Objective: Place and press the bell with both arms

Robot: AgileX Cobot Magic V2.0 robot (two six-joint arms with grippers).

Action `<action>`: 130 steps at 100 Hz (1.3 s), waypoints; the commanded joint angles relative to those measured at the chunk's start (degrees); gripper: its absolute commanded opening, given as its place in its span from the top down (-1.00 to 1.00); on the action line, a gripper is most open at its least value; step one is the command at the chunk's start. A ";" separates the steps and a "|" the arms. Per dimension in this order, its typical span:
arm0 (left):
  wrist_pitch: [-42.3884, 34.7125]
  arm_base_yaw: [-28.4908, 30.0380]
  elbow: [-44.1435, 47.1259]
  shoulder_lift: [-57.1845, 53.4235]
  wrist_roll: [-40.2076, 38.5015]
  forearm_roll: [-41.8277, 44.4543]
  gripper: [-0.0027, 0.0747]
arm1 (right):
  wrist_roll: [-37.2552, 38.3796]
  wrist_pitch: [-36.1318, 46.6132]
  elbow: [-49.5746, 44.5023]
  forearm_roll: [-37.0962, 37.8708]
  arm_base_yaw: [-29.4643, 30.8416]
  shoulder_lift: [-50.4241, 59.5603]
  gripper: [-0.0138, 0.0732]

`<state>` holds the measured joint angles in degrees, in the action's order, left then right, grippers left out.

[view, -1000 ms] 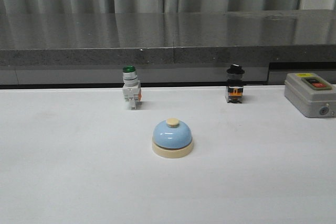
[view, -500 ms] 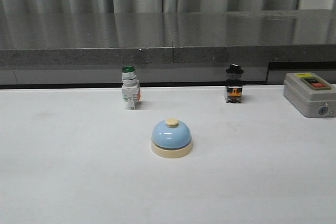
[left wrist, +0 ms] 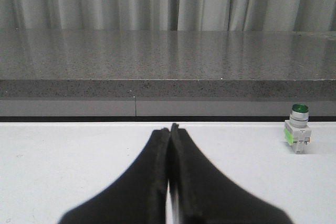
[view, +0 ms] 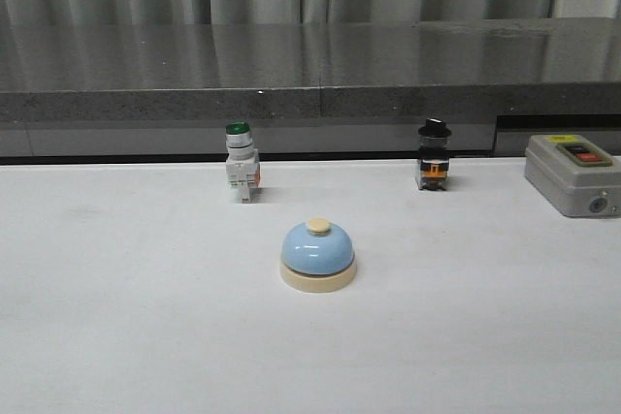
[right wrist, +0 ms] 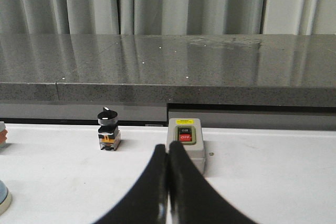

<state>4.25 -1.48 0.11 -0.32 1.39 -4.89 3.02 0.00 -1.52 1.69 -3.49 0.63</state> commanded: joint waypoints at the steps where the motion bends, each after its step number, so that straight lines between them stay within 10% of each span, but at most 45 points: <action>1: -4.67 0.03 2.32 -1.71 -0.61 0.00 0.98 | -0.11 4.98 0.83 0.54 0.05 1.09 0.84; 58: -4.67 0.03 2.32 -1.71 -0.61 0.00 0.98 | -0.11 -1.62 6.04 1.03 0.05 -2.51 0.84; 130: -4.67 0.03 2.32 -1.71 -0.61 0.00 0.98 | -0.09 -17.25 43.18 -4.93 -5.02 -54.92 0.84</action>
<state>4.25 -1.48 0.11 -0.32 1.39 -4.89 3.02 -18.10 36.39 -2.90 -6.51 -49.55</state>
